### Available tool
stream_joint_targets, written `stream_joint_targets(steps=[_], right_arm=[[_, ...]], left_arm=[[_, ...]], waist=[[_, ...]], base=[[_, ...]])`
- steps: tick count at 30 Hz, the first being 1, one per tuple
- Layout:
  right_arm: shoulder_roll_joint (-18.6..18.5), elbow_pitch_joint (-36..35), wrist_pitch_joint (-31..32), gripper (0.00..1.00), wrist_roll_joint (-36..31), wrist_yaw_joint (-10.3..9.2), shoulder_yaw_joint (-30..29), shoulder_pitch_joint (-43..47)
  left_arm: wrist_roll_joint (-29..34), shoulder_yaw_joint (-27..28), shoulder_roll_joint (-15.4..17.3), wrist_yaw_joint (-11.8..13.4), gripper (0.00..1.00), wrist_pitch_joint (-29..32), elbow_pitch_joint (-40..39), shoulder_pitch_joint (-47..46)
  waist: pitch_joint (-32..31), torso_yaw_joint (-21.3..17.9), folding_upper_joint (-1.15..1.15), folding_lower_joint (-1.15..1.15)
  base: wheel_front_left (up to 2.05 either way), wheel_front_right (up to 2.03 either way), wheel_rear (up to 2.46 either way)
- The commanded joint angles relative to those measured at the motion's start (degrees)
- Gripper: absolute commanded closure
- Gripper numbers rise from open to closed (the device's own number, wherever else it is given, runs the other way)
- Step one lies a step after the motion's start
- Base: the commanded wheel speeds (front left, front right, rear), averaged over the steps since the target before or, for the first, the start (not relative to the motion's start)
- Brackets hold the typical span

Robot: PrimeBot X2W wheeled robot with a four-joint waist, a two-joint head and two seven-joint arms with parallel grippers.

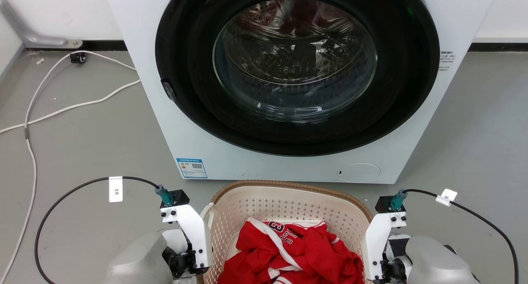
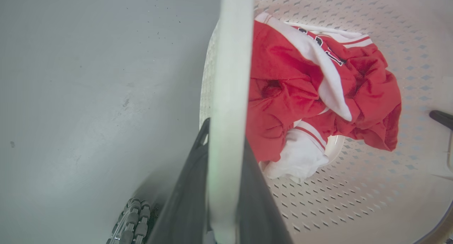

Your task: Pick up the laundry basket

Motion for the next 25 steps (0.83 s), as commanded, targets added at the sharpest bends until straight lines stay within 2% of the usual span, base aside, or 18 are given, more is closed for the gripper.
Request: stream_joint_targets(steps=[1, 25], right_arm=[[1.5, -0.5, -0.1, 1.00, 0.4, 0.79, 0.4, -0.1], [1.5, -0.5, -0.2, 1.00, 0.5, 0.79, 0.2, 0.3]], left_arm=[[-0.5, 0.1, -1.4, -0.3, 1.00, -0.6, -0.7, -0.3], [-1.2, -0.4, -1.2, -0.3, 1.00, -0.9, -0.6, 0.0]], waist=[[0.0, 0.0, 0.00, 0.00], [-0.3, -0.3, 0.00, 0.00]], base=[[0.00, 0.00, 0.00], [0.00, 0.00, 0.00]])
